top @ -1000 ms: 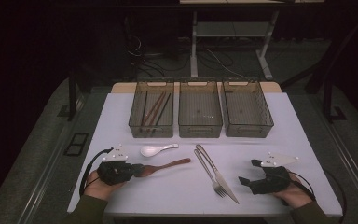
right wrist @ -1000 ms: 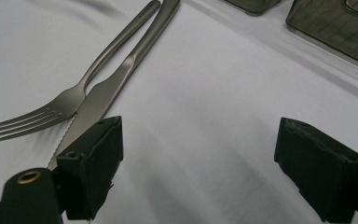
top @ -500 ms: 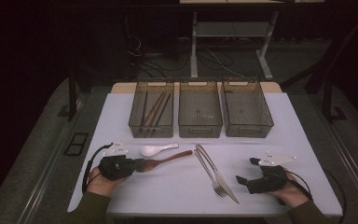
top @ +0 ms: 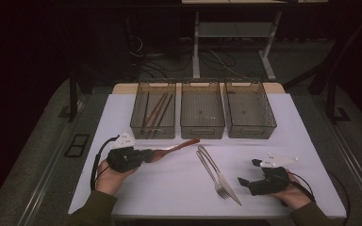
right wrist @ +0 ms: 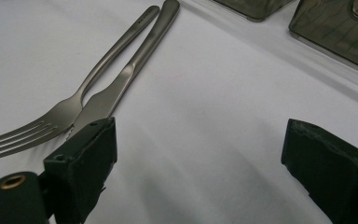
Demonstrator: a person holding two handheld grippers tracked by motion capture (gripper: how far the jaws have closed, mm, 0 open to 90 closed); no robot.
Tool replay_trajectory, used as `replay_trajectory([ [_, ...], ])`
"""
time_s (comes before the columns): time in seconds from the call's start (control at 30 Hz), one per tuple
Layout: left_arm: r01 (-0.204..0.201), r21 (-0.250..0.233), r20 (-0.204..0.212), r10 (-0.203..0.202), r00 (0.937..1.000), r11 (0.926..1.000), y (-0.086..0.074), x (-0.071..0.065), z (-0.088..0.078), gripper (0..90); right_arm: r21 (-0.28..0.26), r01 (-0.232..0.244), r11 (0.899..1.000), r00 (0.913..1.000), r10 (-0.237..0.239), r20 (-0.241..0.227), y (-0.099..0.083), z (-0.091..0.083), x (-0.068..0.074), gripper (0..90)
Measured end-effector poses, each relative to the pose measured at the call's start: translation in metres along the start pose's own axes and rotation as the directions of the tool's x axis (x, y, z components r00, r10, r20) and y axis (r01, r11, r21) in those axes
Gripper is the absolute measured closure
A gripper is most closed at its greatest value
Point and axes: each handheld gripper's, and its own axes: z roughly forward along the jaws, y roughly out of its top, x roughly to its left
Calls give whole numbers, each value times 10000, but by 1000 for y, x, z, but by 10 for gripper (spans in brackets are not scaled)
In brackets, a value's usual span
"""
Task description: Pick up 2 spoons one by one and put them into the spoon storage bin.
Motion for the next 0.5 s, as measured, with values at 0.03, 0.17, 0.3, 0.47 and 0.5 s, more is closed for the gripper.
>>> replay_trajectory([
  [0.03, 8, -37, -44, -8, 10000, 10000, 3, 0, 1, 827, 3, 7, 10000, 10000, -7, -2, 0, 0, 0, 103],
  [0.17, 79, -273, -119, -82, 9999, 9996, 15, 2, 8, 826, -7, 16, 10000, 10000, -16, -4, 0, 0, 0, 103],
  [0.3, 118, -412, -271, -129, 9995, 9991, 26, 4, 15, 827, 19, 33, 10000, 10000, -33, 34, 0, 0, -1, 103],
  [0.47, 166, -591, -316, -185, 9993, 9981, 41, 3, 26, 826, 3, 36, 10000, 10000, -36, 4, -1, -1, -1, 103],
  [0.5, 196, -592, -346, -217, 9992, 9981, 44, 3, 28, 826, -12, 38, 10000, 10000, -38, 3, 0, -1, -1, 103],
])
